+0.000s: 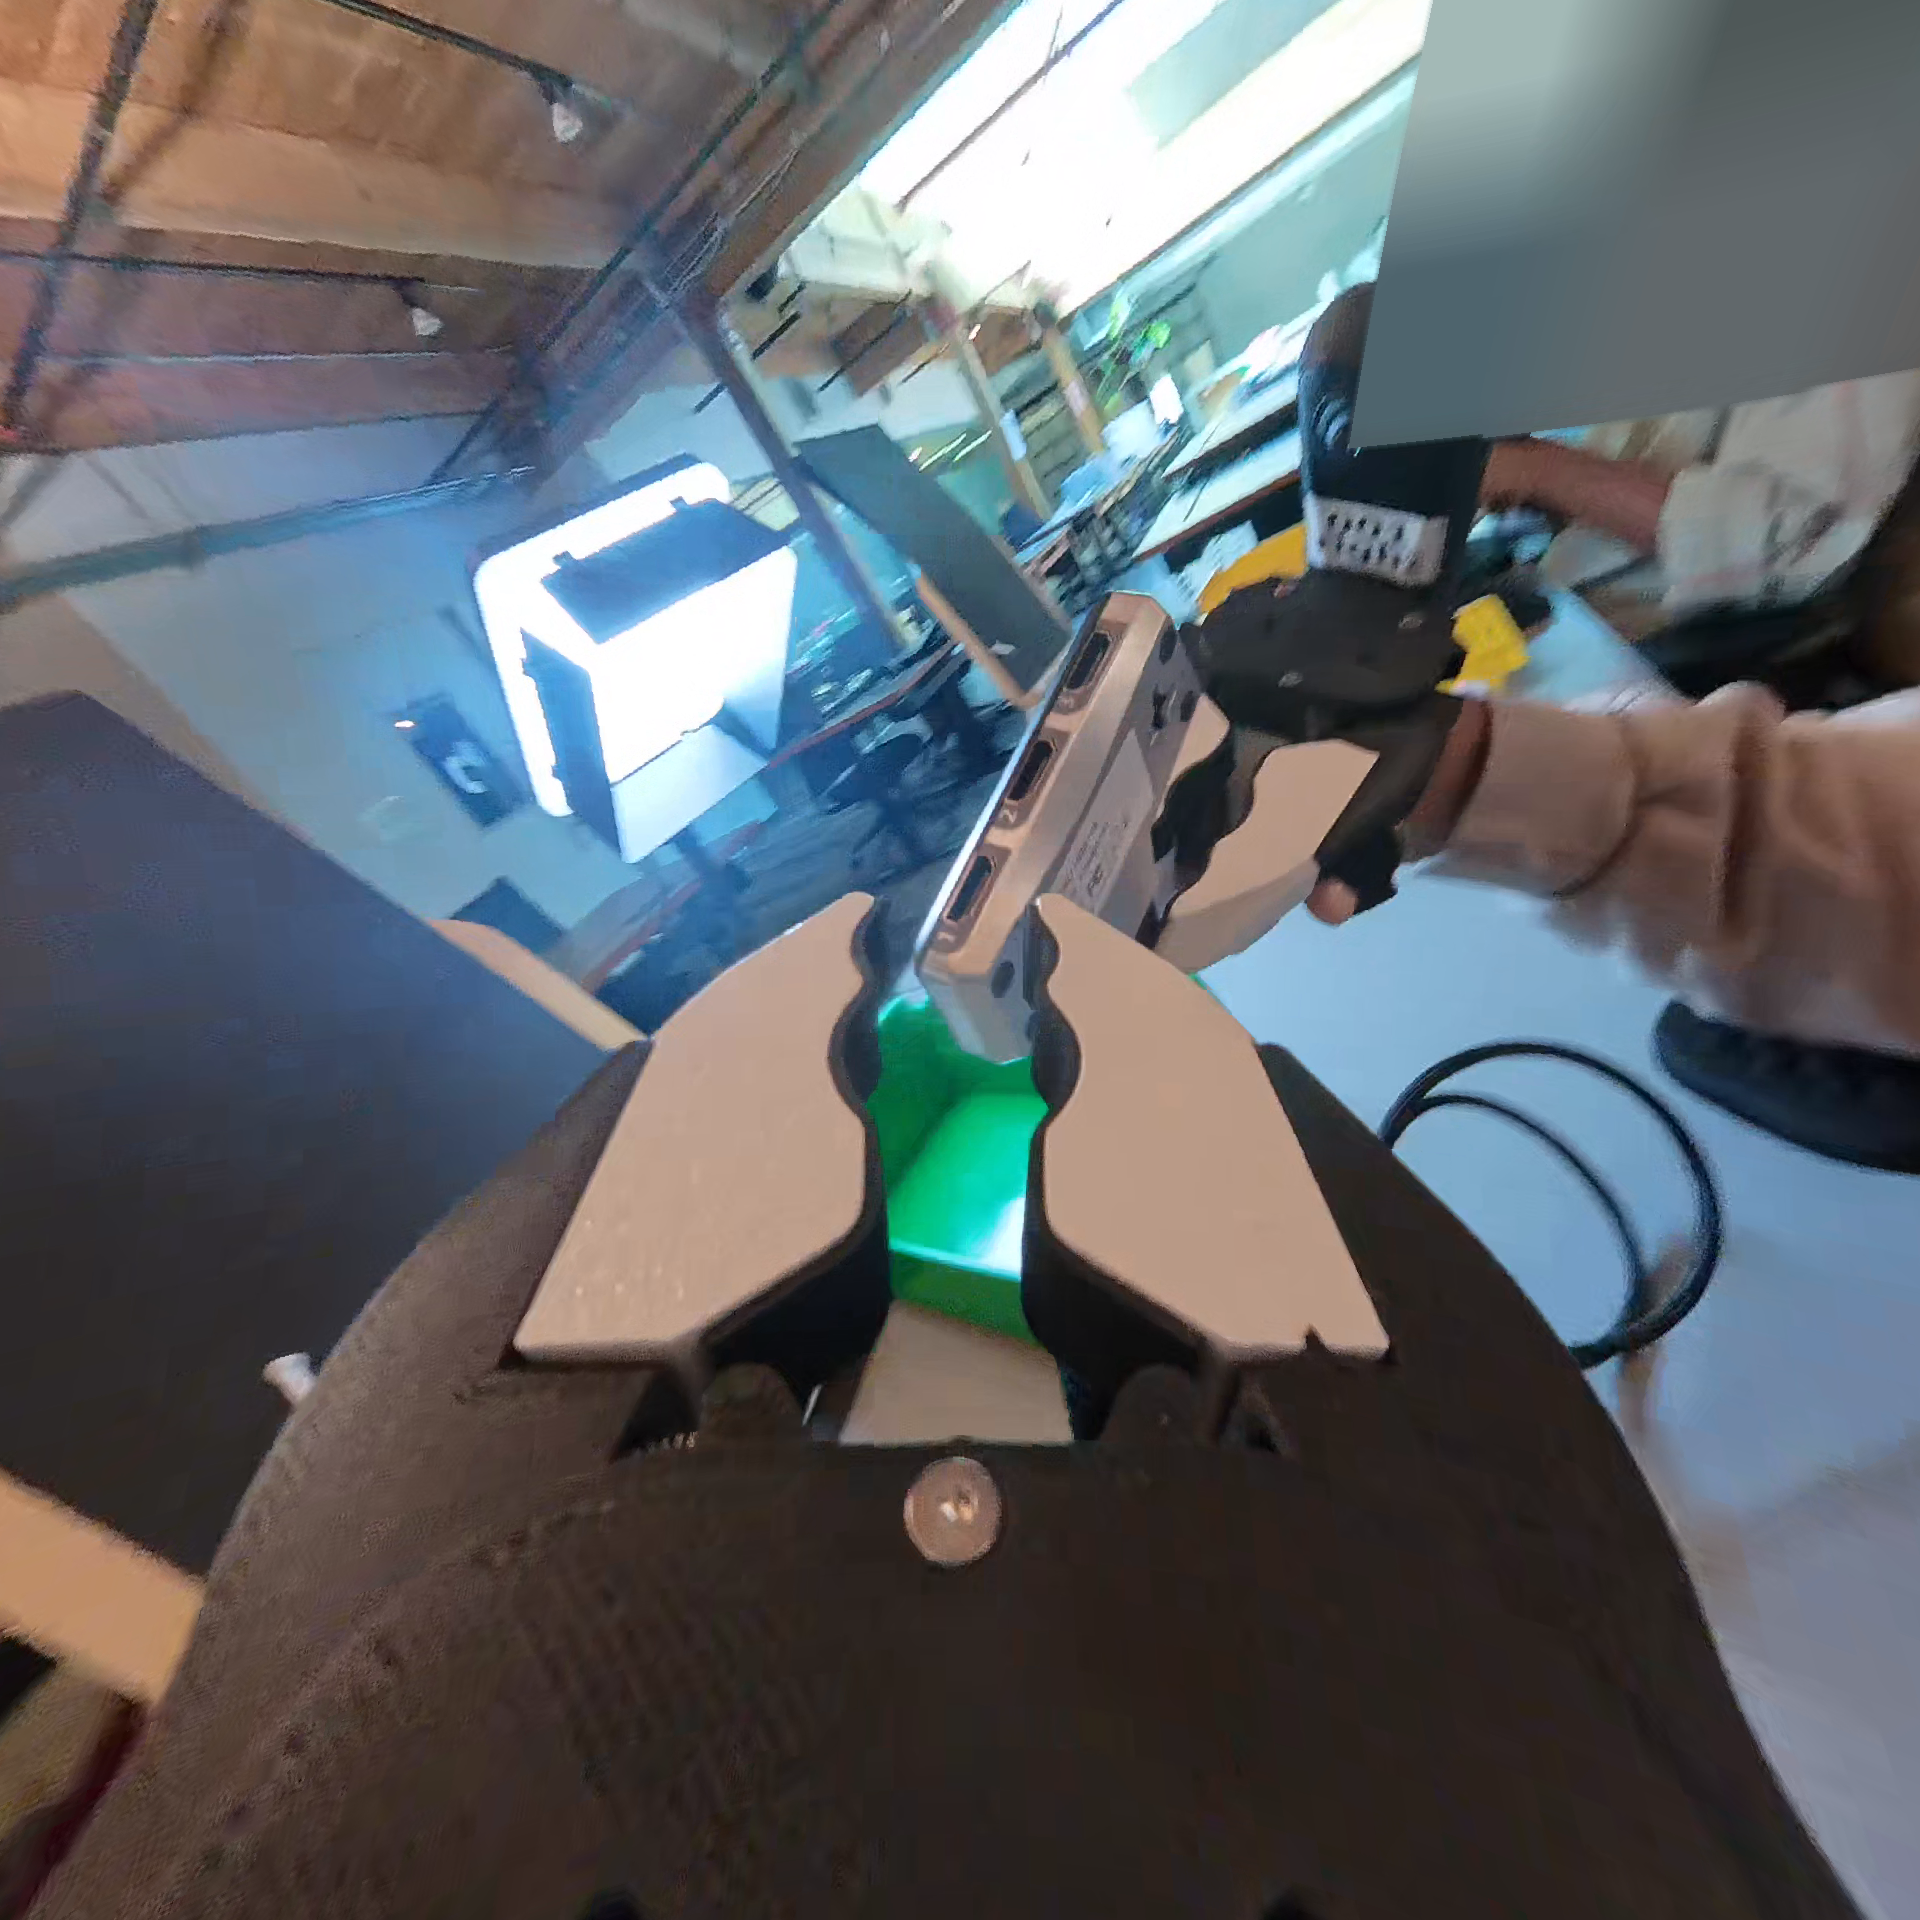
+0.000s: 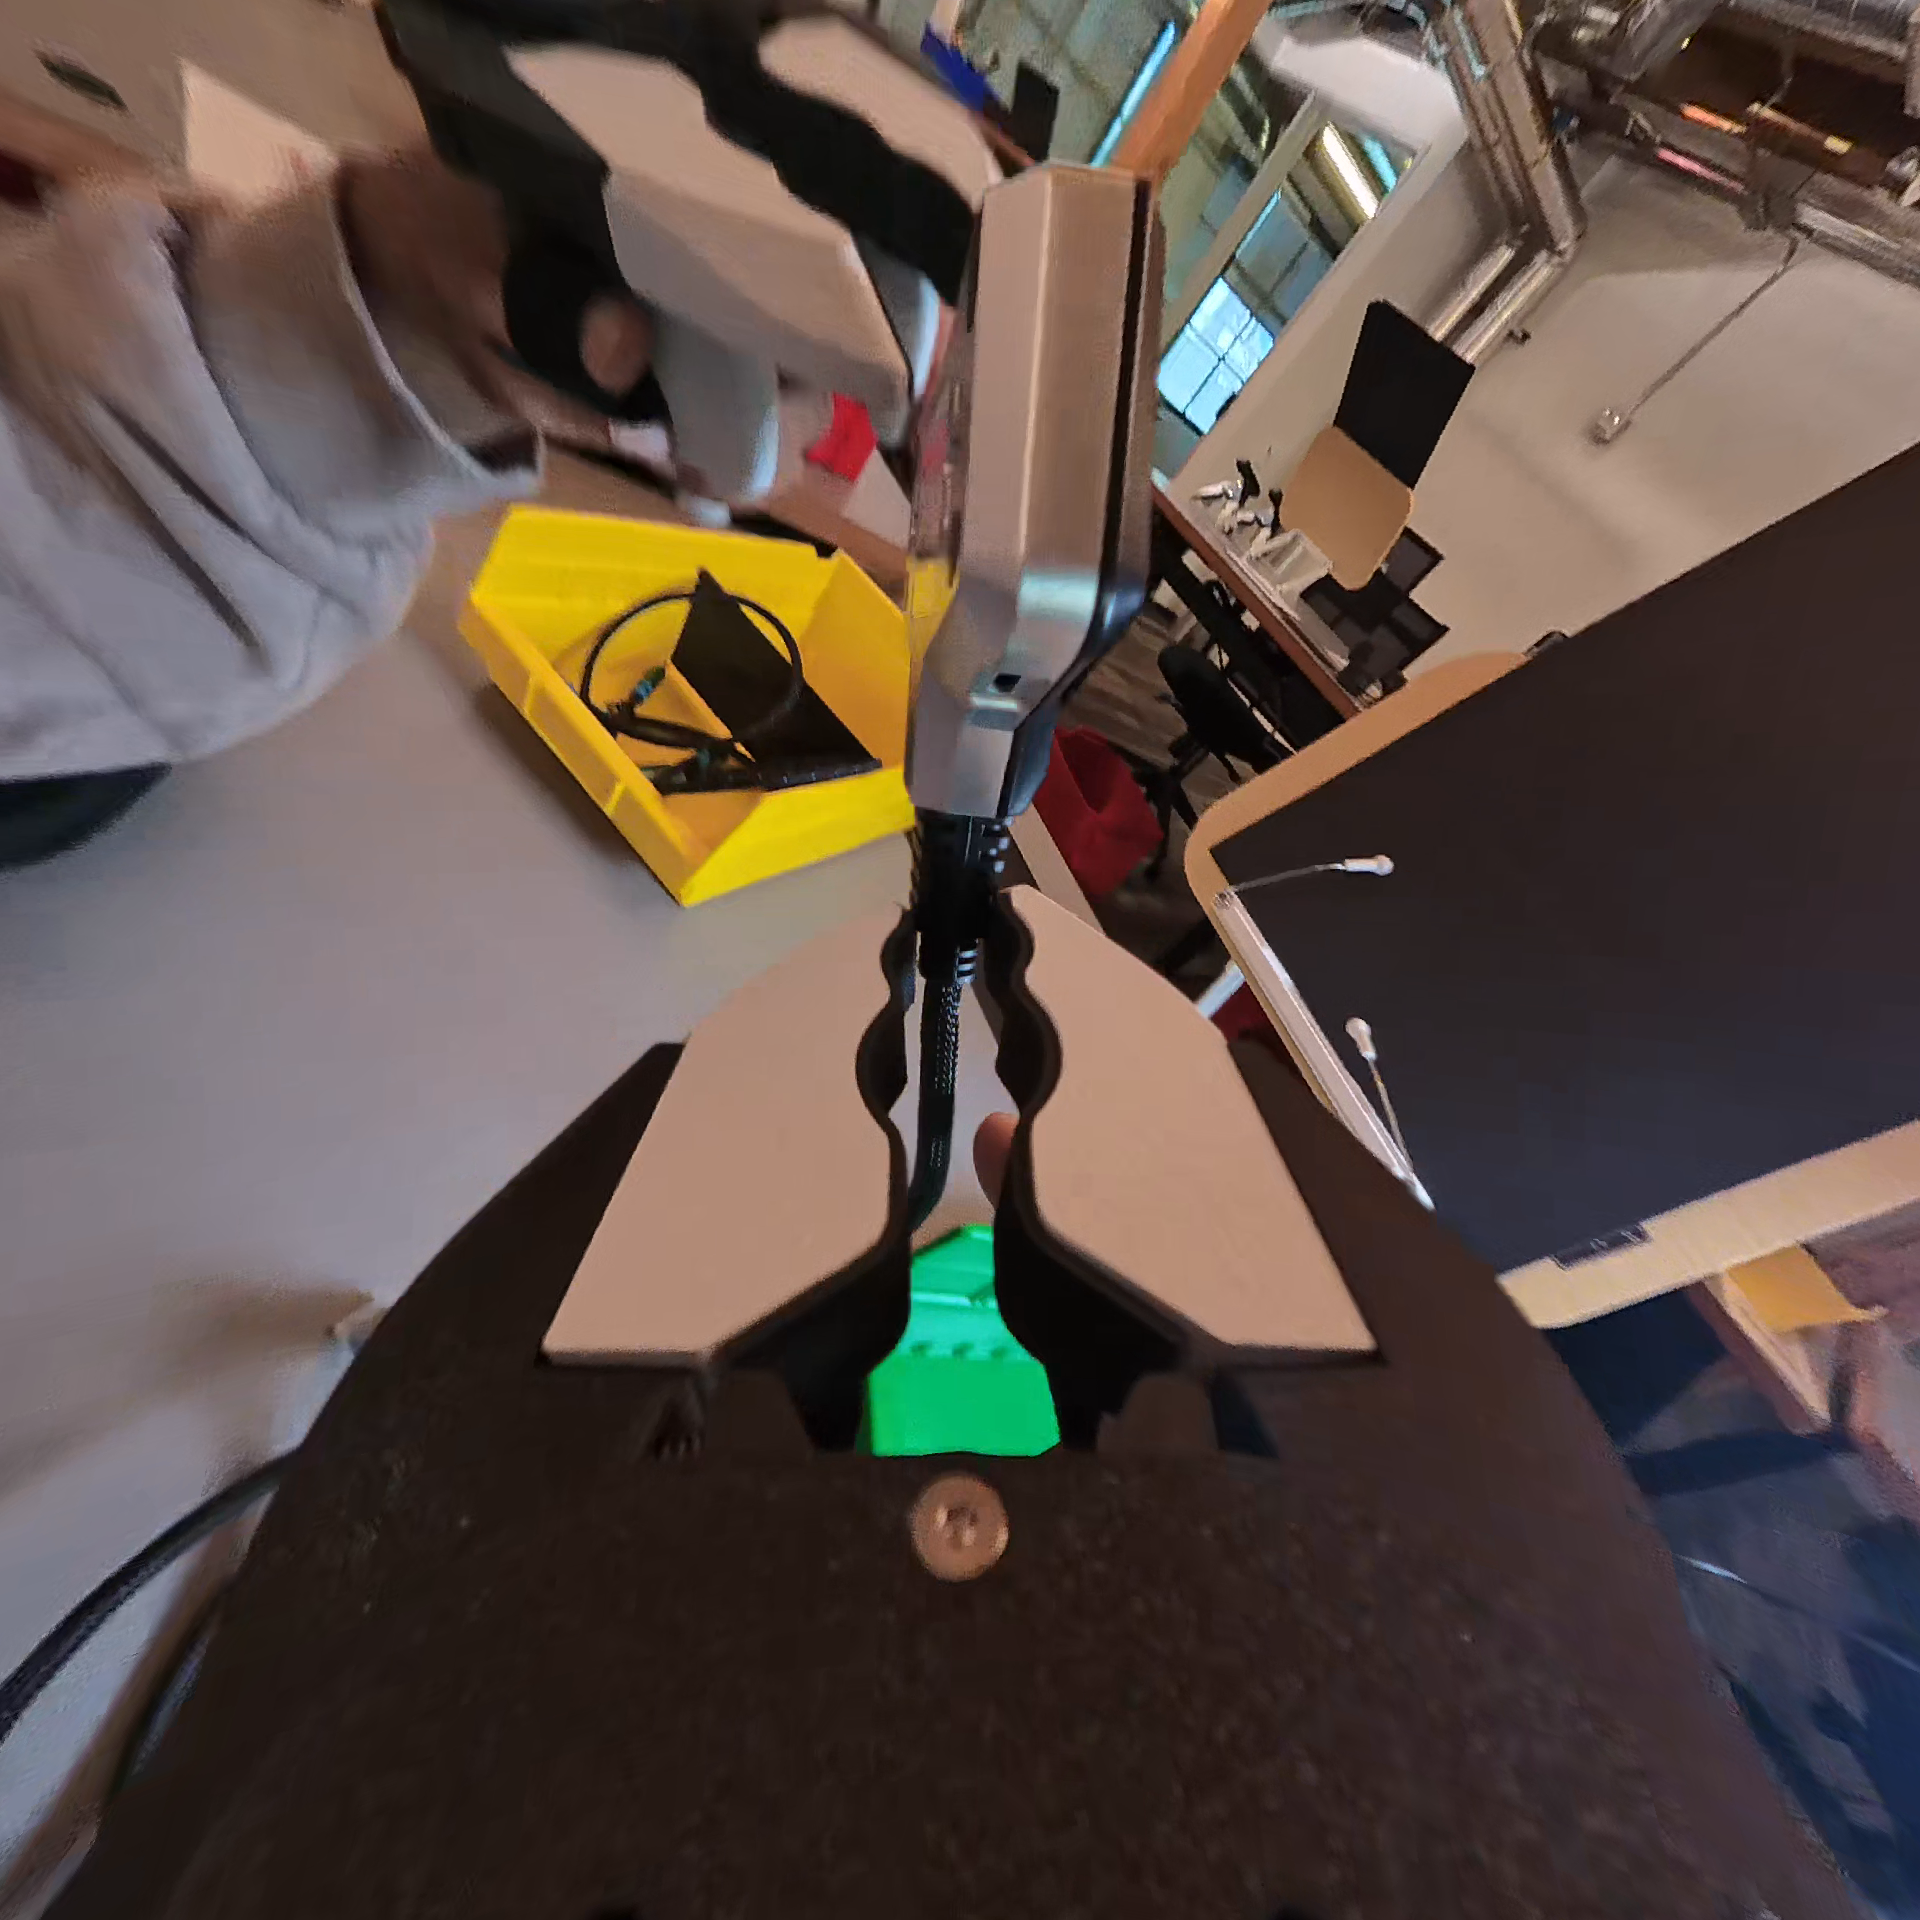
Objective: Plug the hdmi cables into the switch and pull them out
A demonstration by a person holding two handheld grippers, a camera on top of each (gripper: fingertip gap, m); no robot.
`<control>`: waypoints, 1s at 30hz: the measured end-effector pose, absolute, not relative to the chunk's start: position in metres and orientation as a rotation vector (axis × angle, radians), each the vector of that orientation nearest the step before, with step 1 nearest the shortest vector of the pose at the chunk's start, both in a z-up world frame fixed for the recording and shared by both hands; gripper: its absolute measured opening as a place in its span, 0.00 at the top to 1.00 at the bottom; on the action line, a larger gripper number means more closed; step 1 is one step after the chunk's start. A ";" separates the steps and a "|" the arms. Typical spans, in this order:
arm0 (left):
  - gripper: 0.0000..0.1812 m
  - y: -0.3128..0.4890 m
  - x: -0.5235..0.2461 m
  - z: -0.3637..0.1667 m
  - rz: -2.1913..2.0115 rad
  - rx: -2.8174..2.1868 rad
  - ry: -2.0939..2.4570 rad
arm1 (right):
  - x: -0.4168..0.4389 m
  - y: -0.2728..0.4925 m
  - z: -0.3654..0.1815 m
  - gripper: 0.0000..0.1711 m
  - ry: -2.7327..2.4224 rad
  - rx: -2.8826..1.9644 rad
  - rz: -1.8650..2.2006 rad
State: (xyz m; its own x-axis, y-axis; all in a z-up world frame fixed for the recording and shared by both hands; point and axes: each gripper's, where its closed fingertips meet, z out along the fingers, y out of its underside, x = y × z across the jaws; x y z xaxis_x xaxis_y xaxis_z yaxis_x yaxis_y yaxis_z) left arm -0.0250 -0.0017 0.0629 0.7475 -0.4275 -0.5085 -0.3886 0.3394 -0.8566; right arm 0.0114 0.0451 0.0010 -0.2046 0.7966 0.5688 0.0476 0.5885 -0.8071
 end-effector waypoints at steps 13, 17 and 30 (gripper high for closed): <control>0.84 0.011 0.020 -0.011 0.205 -1.429 1.187 | 0.014 0.033 -0.039 0.93 -1.895 -0.651 0.473; 0.86 -0.001 0.032 -0.001 0.166 -1.313 1.231 | 0.026 0.020 -0.026 0.93 -1.893 -0.596 0.601; 0.87 -0.035 0.056 0.022 -0.193 -1.076 1.228 | 0.042 -0.020 -0.017 0.79 -1.940 -0.484 0.724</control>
